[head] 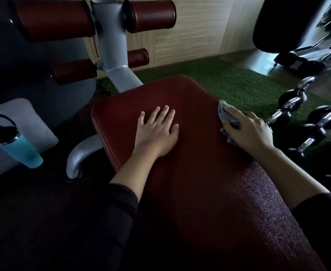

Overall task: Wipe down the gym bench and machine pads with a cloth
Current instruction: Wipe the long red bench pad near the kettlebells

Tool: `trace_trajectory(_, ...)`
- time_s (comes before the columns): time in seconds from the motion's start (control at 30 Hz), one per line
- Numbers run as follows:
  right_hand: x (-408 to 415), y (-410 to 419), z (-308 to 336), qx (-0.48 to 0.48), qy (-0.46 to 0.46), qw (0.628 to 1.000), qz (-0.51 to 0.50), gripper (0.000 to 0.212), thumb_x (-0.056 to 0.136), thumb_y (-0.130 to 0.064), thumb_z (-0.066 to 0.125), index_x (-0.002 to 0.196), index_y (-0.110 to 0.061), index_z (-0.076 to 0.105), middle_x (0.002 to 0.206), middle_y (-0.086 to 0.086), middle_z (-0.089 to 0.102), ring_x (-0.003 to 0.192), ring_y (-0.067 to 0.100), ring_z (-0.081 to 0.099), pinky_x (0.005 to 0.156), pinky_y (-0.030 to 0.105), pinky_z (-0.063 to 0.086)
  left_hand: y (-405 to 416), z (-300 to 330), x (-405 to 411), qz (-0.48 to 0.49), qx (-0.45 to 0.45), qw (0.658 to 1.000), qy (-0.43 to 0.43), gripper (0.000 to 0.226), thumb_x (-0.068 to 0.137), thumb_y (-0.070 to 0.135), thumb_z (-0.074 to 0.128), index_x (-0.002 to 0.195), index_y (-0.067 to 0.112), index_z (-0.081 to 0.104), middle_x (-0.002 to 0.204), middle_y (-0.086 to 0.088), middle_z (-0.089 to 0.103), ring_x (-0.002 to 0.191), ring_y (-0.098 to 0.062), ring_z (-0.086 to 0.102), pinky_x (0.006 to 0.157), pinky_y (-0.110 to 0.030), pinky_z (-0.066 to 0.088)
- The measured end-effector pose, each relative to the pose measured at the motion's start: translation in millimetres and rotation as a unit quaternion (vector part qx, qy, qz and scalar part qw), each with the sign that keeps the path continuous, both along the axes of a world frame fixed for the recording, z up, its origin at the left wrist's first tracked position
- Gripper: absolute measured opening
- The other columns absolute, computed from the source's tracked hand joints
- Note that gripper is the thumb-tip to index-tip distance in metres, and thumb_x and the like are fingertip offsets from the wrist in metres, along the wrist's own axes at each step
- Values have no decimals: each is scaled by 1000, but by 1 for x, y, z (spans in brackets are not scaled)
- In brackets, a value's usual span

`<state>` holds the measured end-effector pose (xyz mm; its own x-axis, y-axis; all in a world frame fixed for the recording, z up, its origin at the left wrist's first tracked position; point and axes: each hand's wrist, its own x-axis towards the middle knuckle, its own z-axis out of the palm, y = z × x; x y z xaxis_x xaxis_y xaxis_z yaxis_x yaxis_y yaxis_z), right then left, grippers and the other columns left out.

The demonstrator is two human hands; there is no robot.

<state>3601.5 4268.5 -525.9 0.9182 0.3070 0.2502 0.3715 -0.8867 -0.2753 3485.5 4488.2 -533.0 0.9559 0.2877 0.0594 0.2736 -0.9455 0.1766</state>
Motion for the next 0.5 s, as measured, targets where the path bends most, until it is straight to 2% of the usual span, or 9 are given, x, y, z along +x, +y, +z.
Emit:
trace_trajectory(0.1, -21, -2, -9, 30, -49, 998, 41, 50, 86, -55, 52, 132, -37, 55, 133, 3, 54, 123, 30, 48, 93, 41, 46, 3, 3, -4, -15, -15, 1000, 3, 56, 102, 47, 16, 154, 30, 11, 162, 11, 2, 148, -7, -3, 120, -42, -7)
trace_trajectory(0.2, -49, 8, -12, 40, -80, 988, 122, 58, 80, -61, 41, 127, -32, 60, 130, 1, 57, 122, 29, 49, 93, 42, 49, 14, 12, -20, -26, -35, 999, -11, 54, 102, 46, 25, 153, 29, 20, 161, 11, 13, 147, -5, 8, 121, -36, 0)
trace_trajectory(0.27, -71, 23, -11, 42, -71, 981, 175, 59, 80, -61, 40, 129, -34, 58, 131, -1, 56, 124, 27, 48, 91, 41, 49, 26, 15, -38, -21, -25, 998, -44, 51, 102, 45, 29, 151, 30, 27, 159, 11, 20, 146, -6, 14, 121, -36, 5)
trace_trajectory(0.4, -106, 64, -5, 41, -39, 966, 253, 56, 83, -54, 48, 136, -37, 50, 140, -7, 49, 132, 20, 39, 93, 40, 48, 61, 14, -69, -5, 0, 997, -81, 47, 101, 44, 33, 147, 34, 34, 158, 12, 24, 146, -6, 14, 120, -38, 2)
trace_trajectory(0.47, -115, 85, -1, 22, -19, 960, 279, 51, 89, -55, 48, 138, -44, 44, 147, -10, 40, 138, 17, 29, 100, 40, 43, 79, 12, -77, 5, -4, 997, -83, 47, 101, 45, 34, 147, 35, 34, 159, 11, 22, 147, -6, 11, 120, -40, 0)
trace_trajectory(0.5, -117, 93, 0, 8, -4, 958, 286, 50, 90, -57, 47, 139, -48, 40, 151, -12, 33, 143, 16, 22, 108, 40, 36, 87, 10, -80, 5, -2, 997, -78, 48, 101, 46, 32, 148, 36, 32, 159, 10, 19, 147, -7, 8, 120, -41, -1)
